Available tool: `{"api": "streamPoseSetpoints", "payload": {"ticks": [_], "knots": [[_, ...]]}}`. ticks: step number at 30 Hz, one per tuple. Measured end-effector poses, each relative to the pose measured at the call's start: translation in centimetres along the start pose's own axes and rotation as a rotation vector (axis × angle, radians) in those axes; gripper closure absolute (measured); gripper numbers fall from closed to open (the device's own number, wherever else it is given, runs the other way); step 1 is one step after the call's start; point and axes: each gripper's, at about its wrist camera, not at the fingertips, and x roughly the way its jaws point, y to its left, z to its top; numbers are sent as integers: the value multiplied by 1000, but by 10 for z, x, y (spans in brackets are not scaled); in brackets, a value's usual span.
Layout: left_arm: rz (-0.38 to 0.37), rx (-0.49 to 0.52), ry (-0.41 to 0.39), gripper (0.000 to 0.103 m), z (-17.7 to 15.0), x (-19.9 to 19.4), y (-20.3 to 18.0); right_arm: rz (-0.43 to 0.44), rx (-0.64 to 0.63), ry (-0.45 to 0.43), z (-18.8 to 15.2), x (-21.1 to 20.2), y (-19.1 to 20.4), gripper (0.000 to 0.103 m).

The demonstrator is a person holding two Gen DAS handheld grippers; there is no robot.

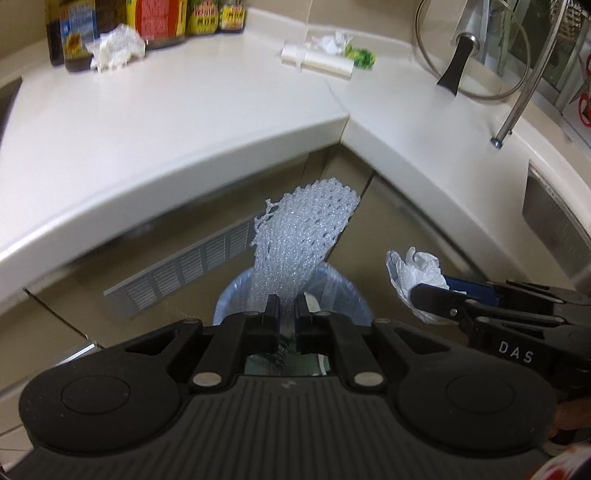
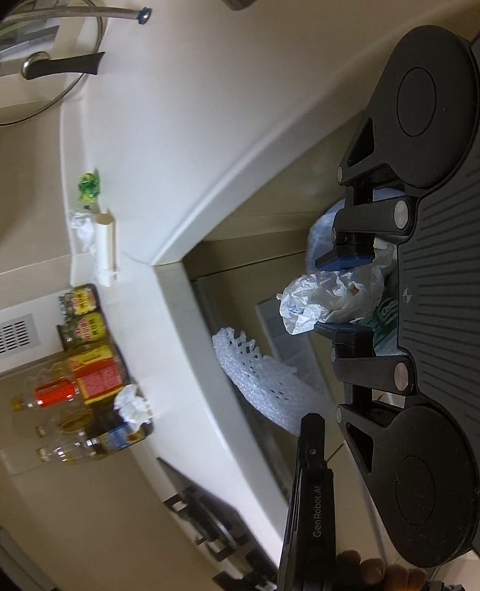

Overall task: Collect trash
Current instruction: 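Carry the bubble wrap and plastic bag down over the wastebasket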

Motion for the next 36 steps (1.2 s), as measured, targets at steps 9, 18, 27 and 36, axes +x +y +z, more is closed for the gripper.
{"api": "streamPoseSetpoints", "payload": {"ticks": [9,18,27,36], "knots": [[-18,-2,118,97,-16,41,0,-67,6,54,-26,27,-7,73],[-76,-81,190,97,-18,79,-1,-130,35,81,-46,45,-19,73],[-85,-124,233,96,-21,112,-4,-172,68,94,-54,52,-27,73],[-95,-151,251,94,-25,138,-4,-205,97,96,-60,60,-28,73]]}}
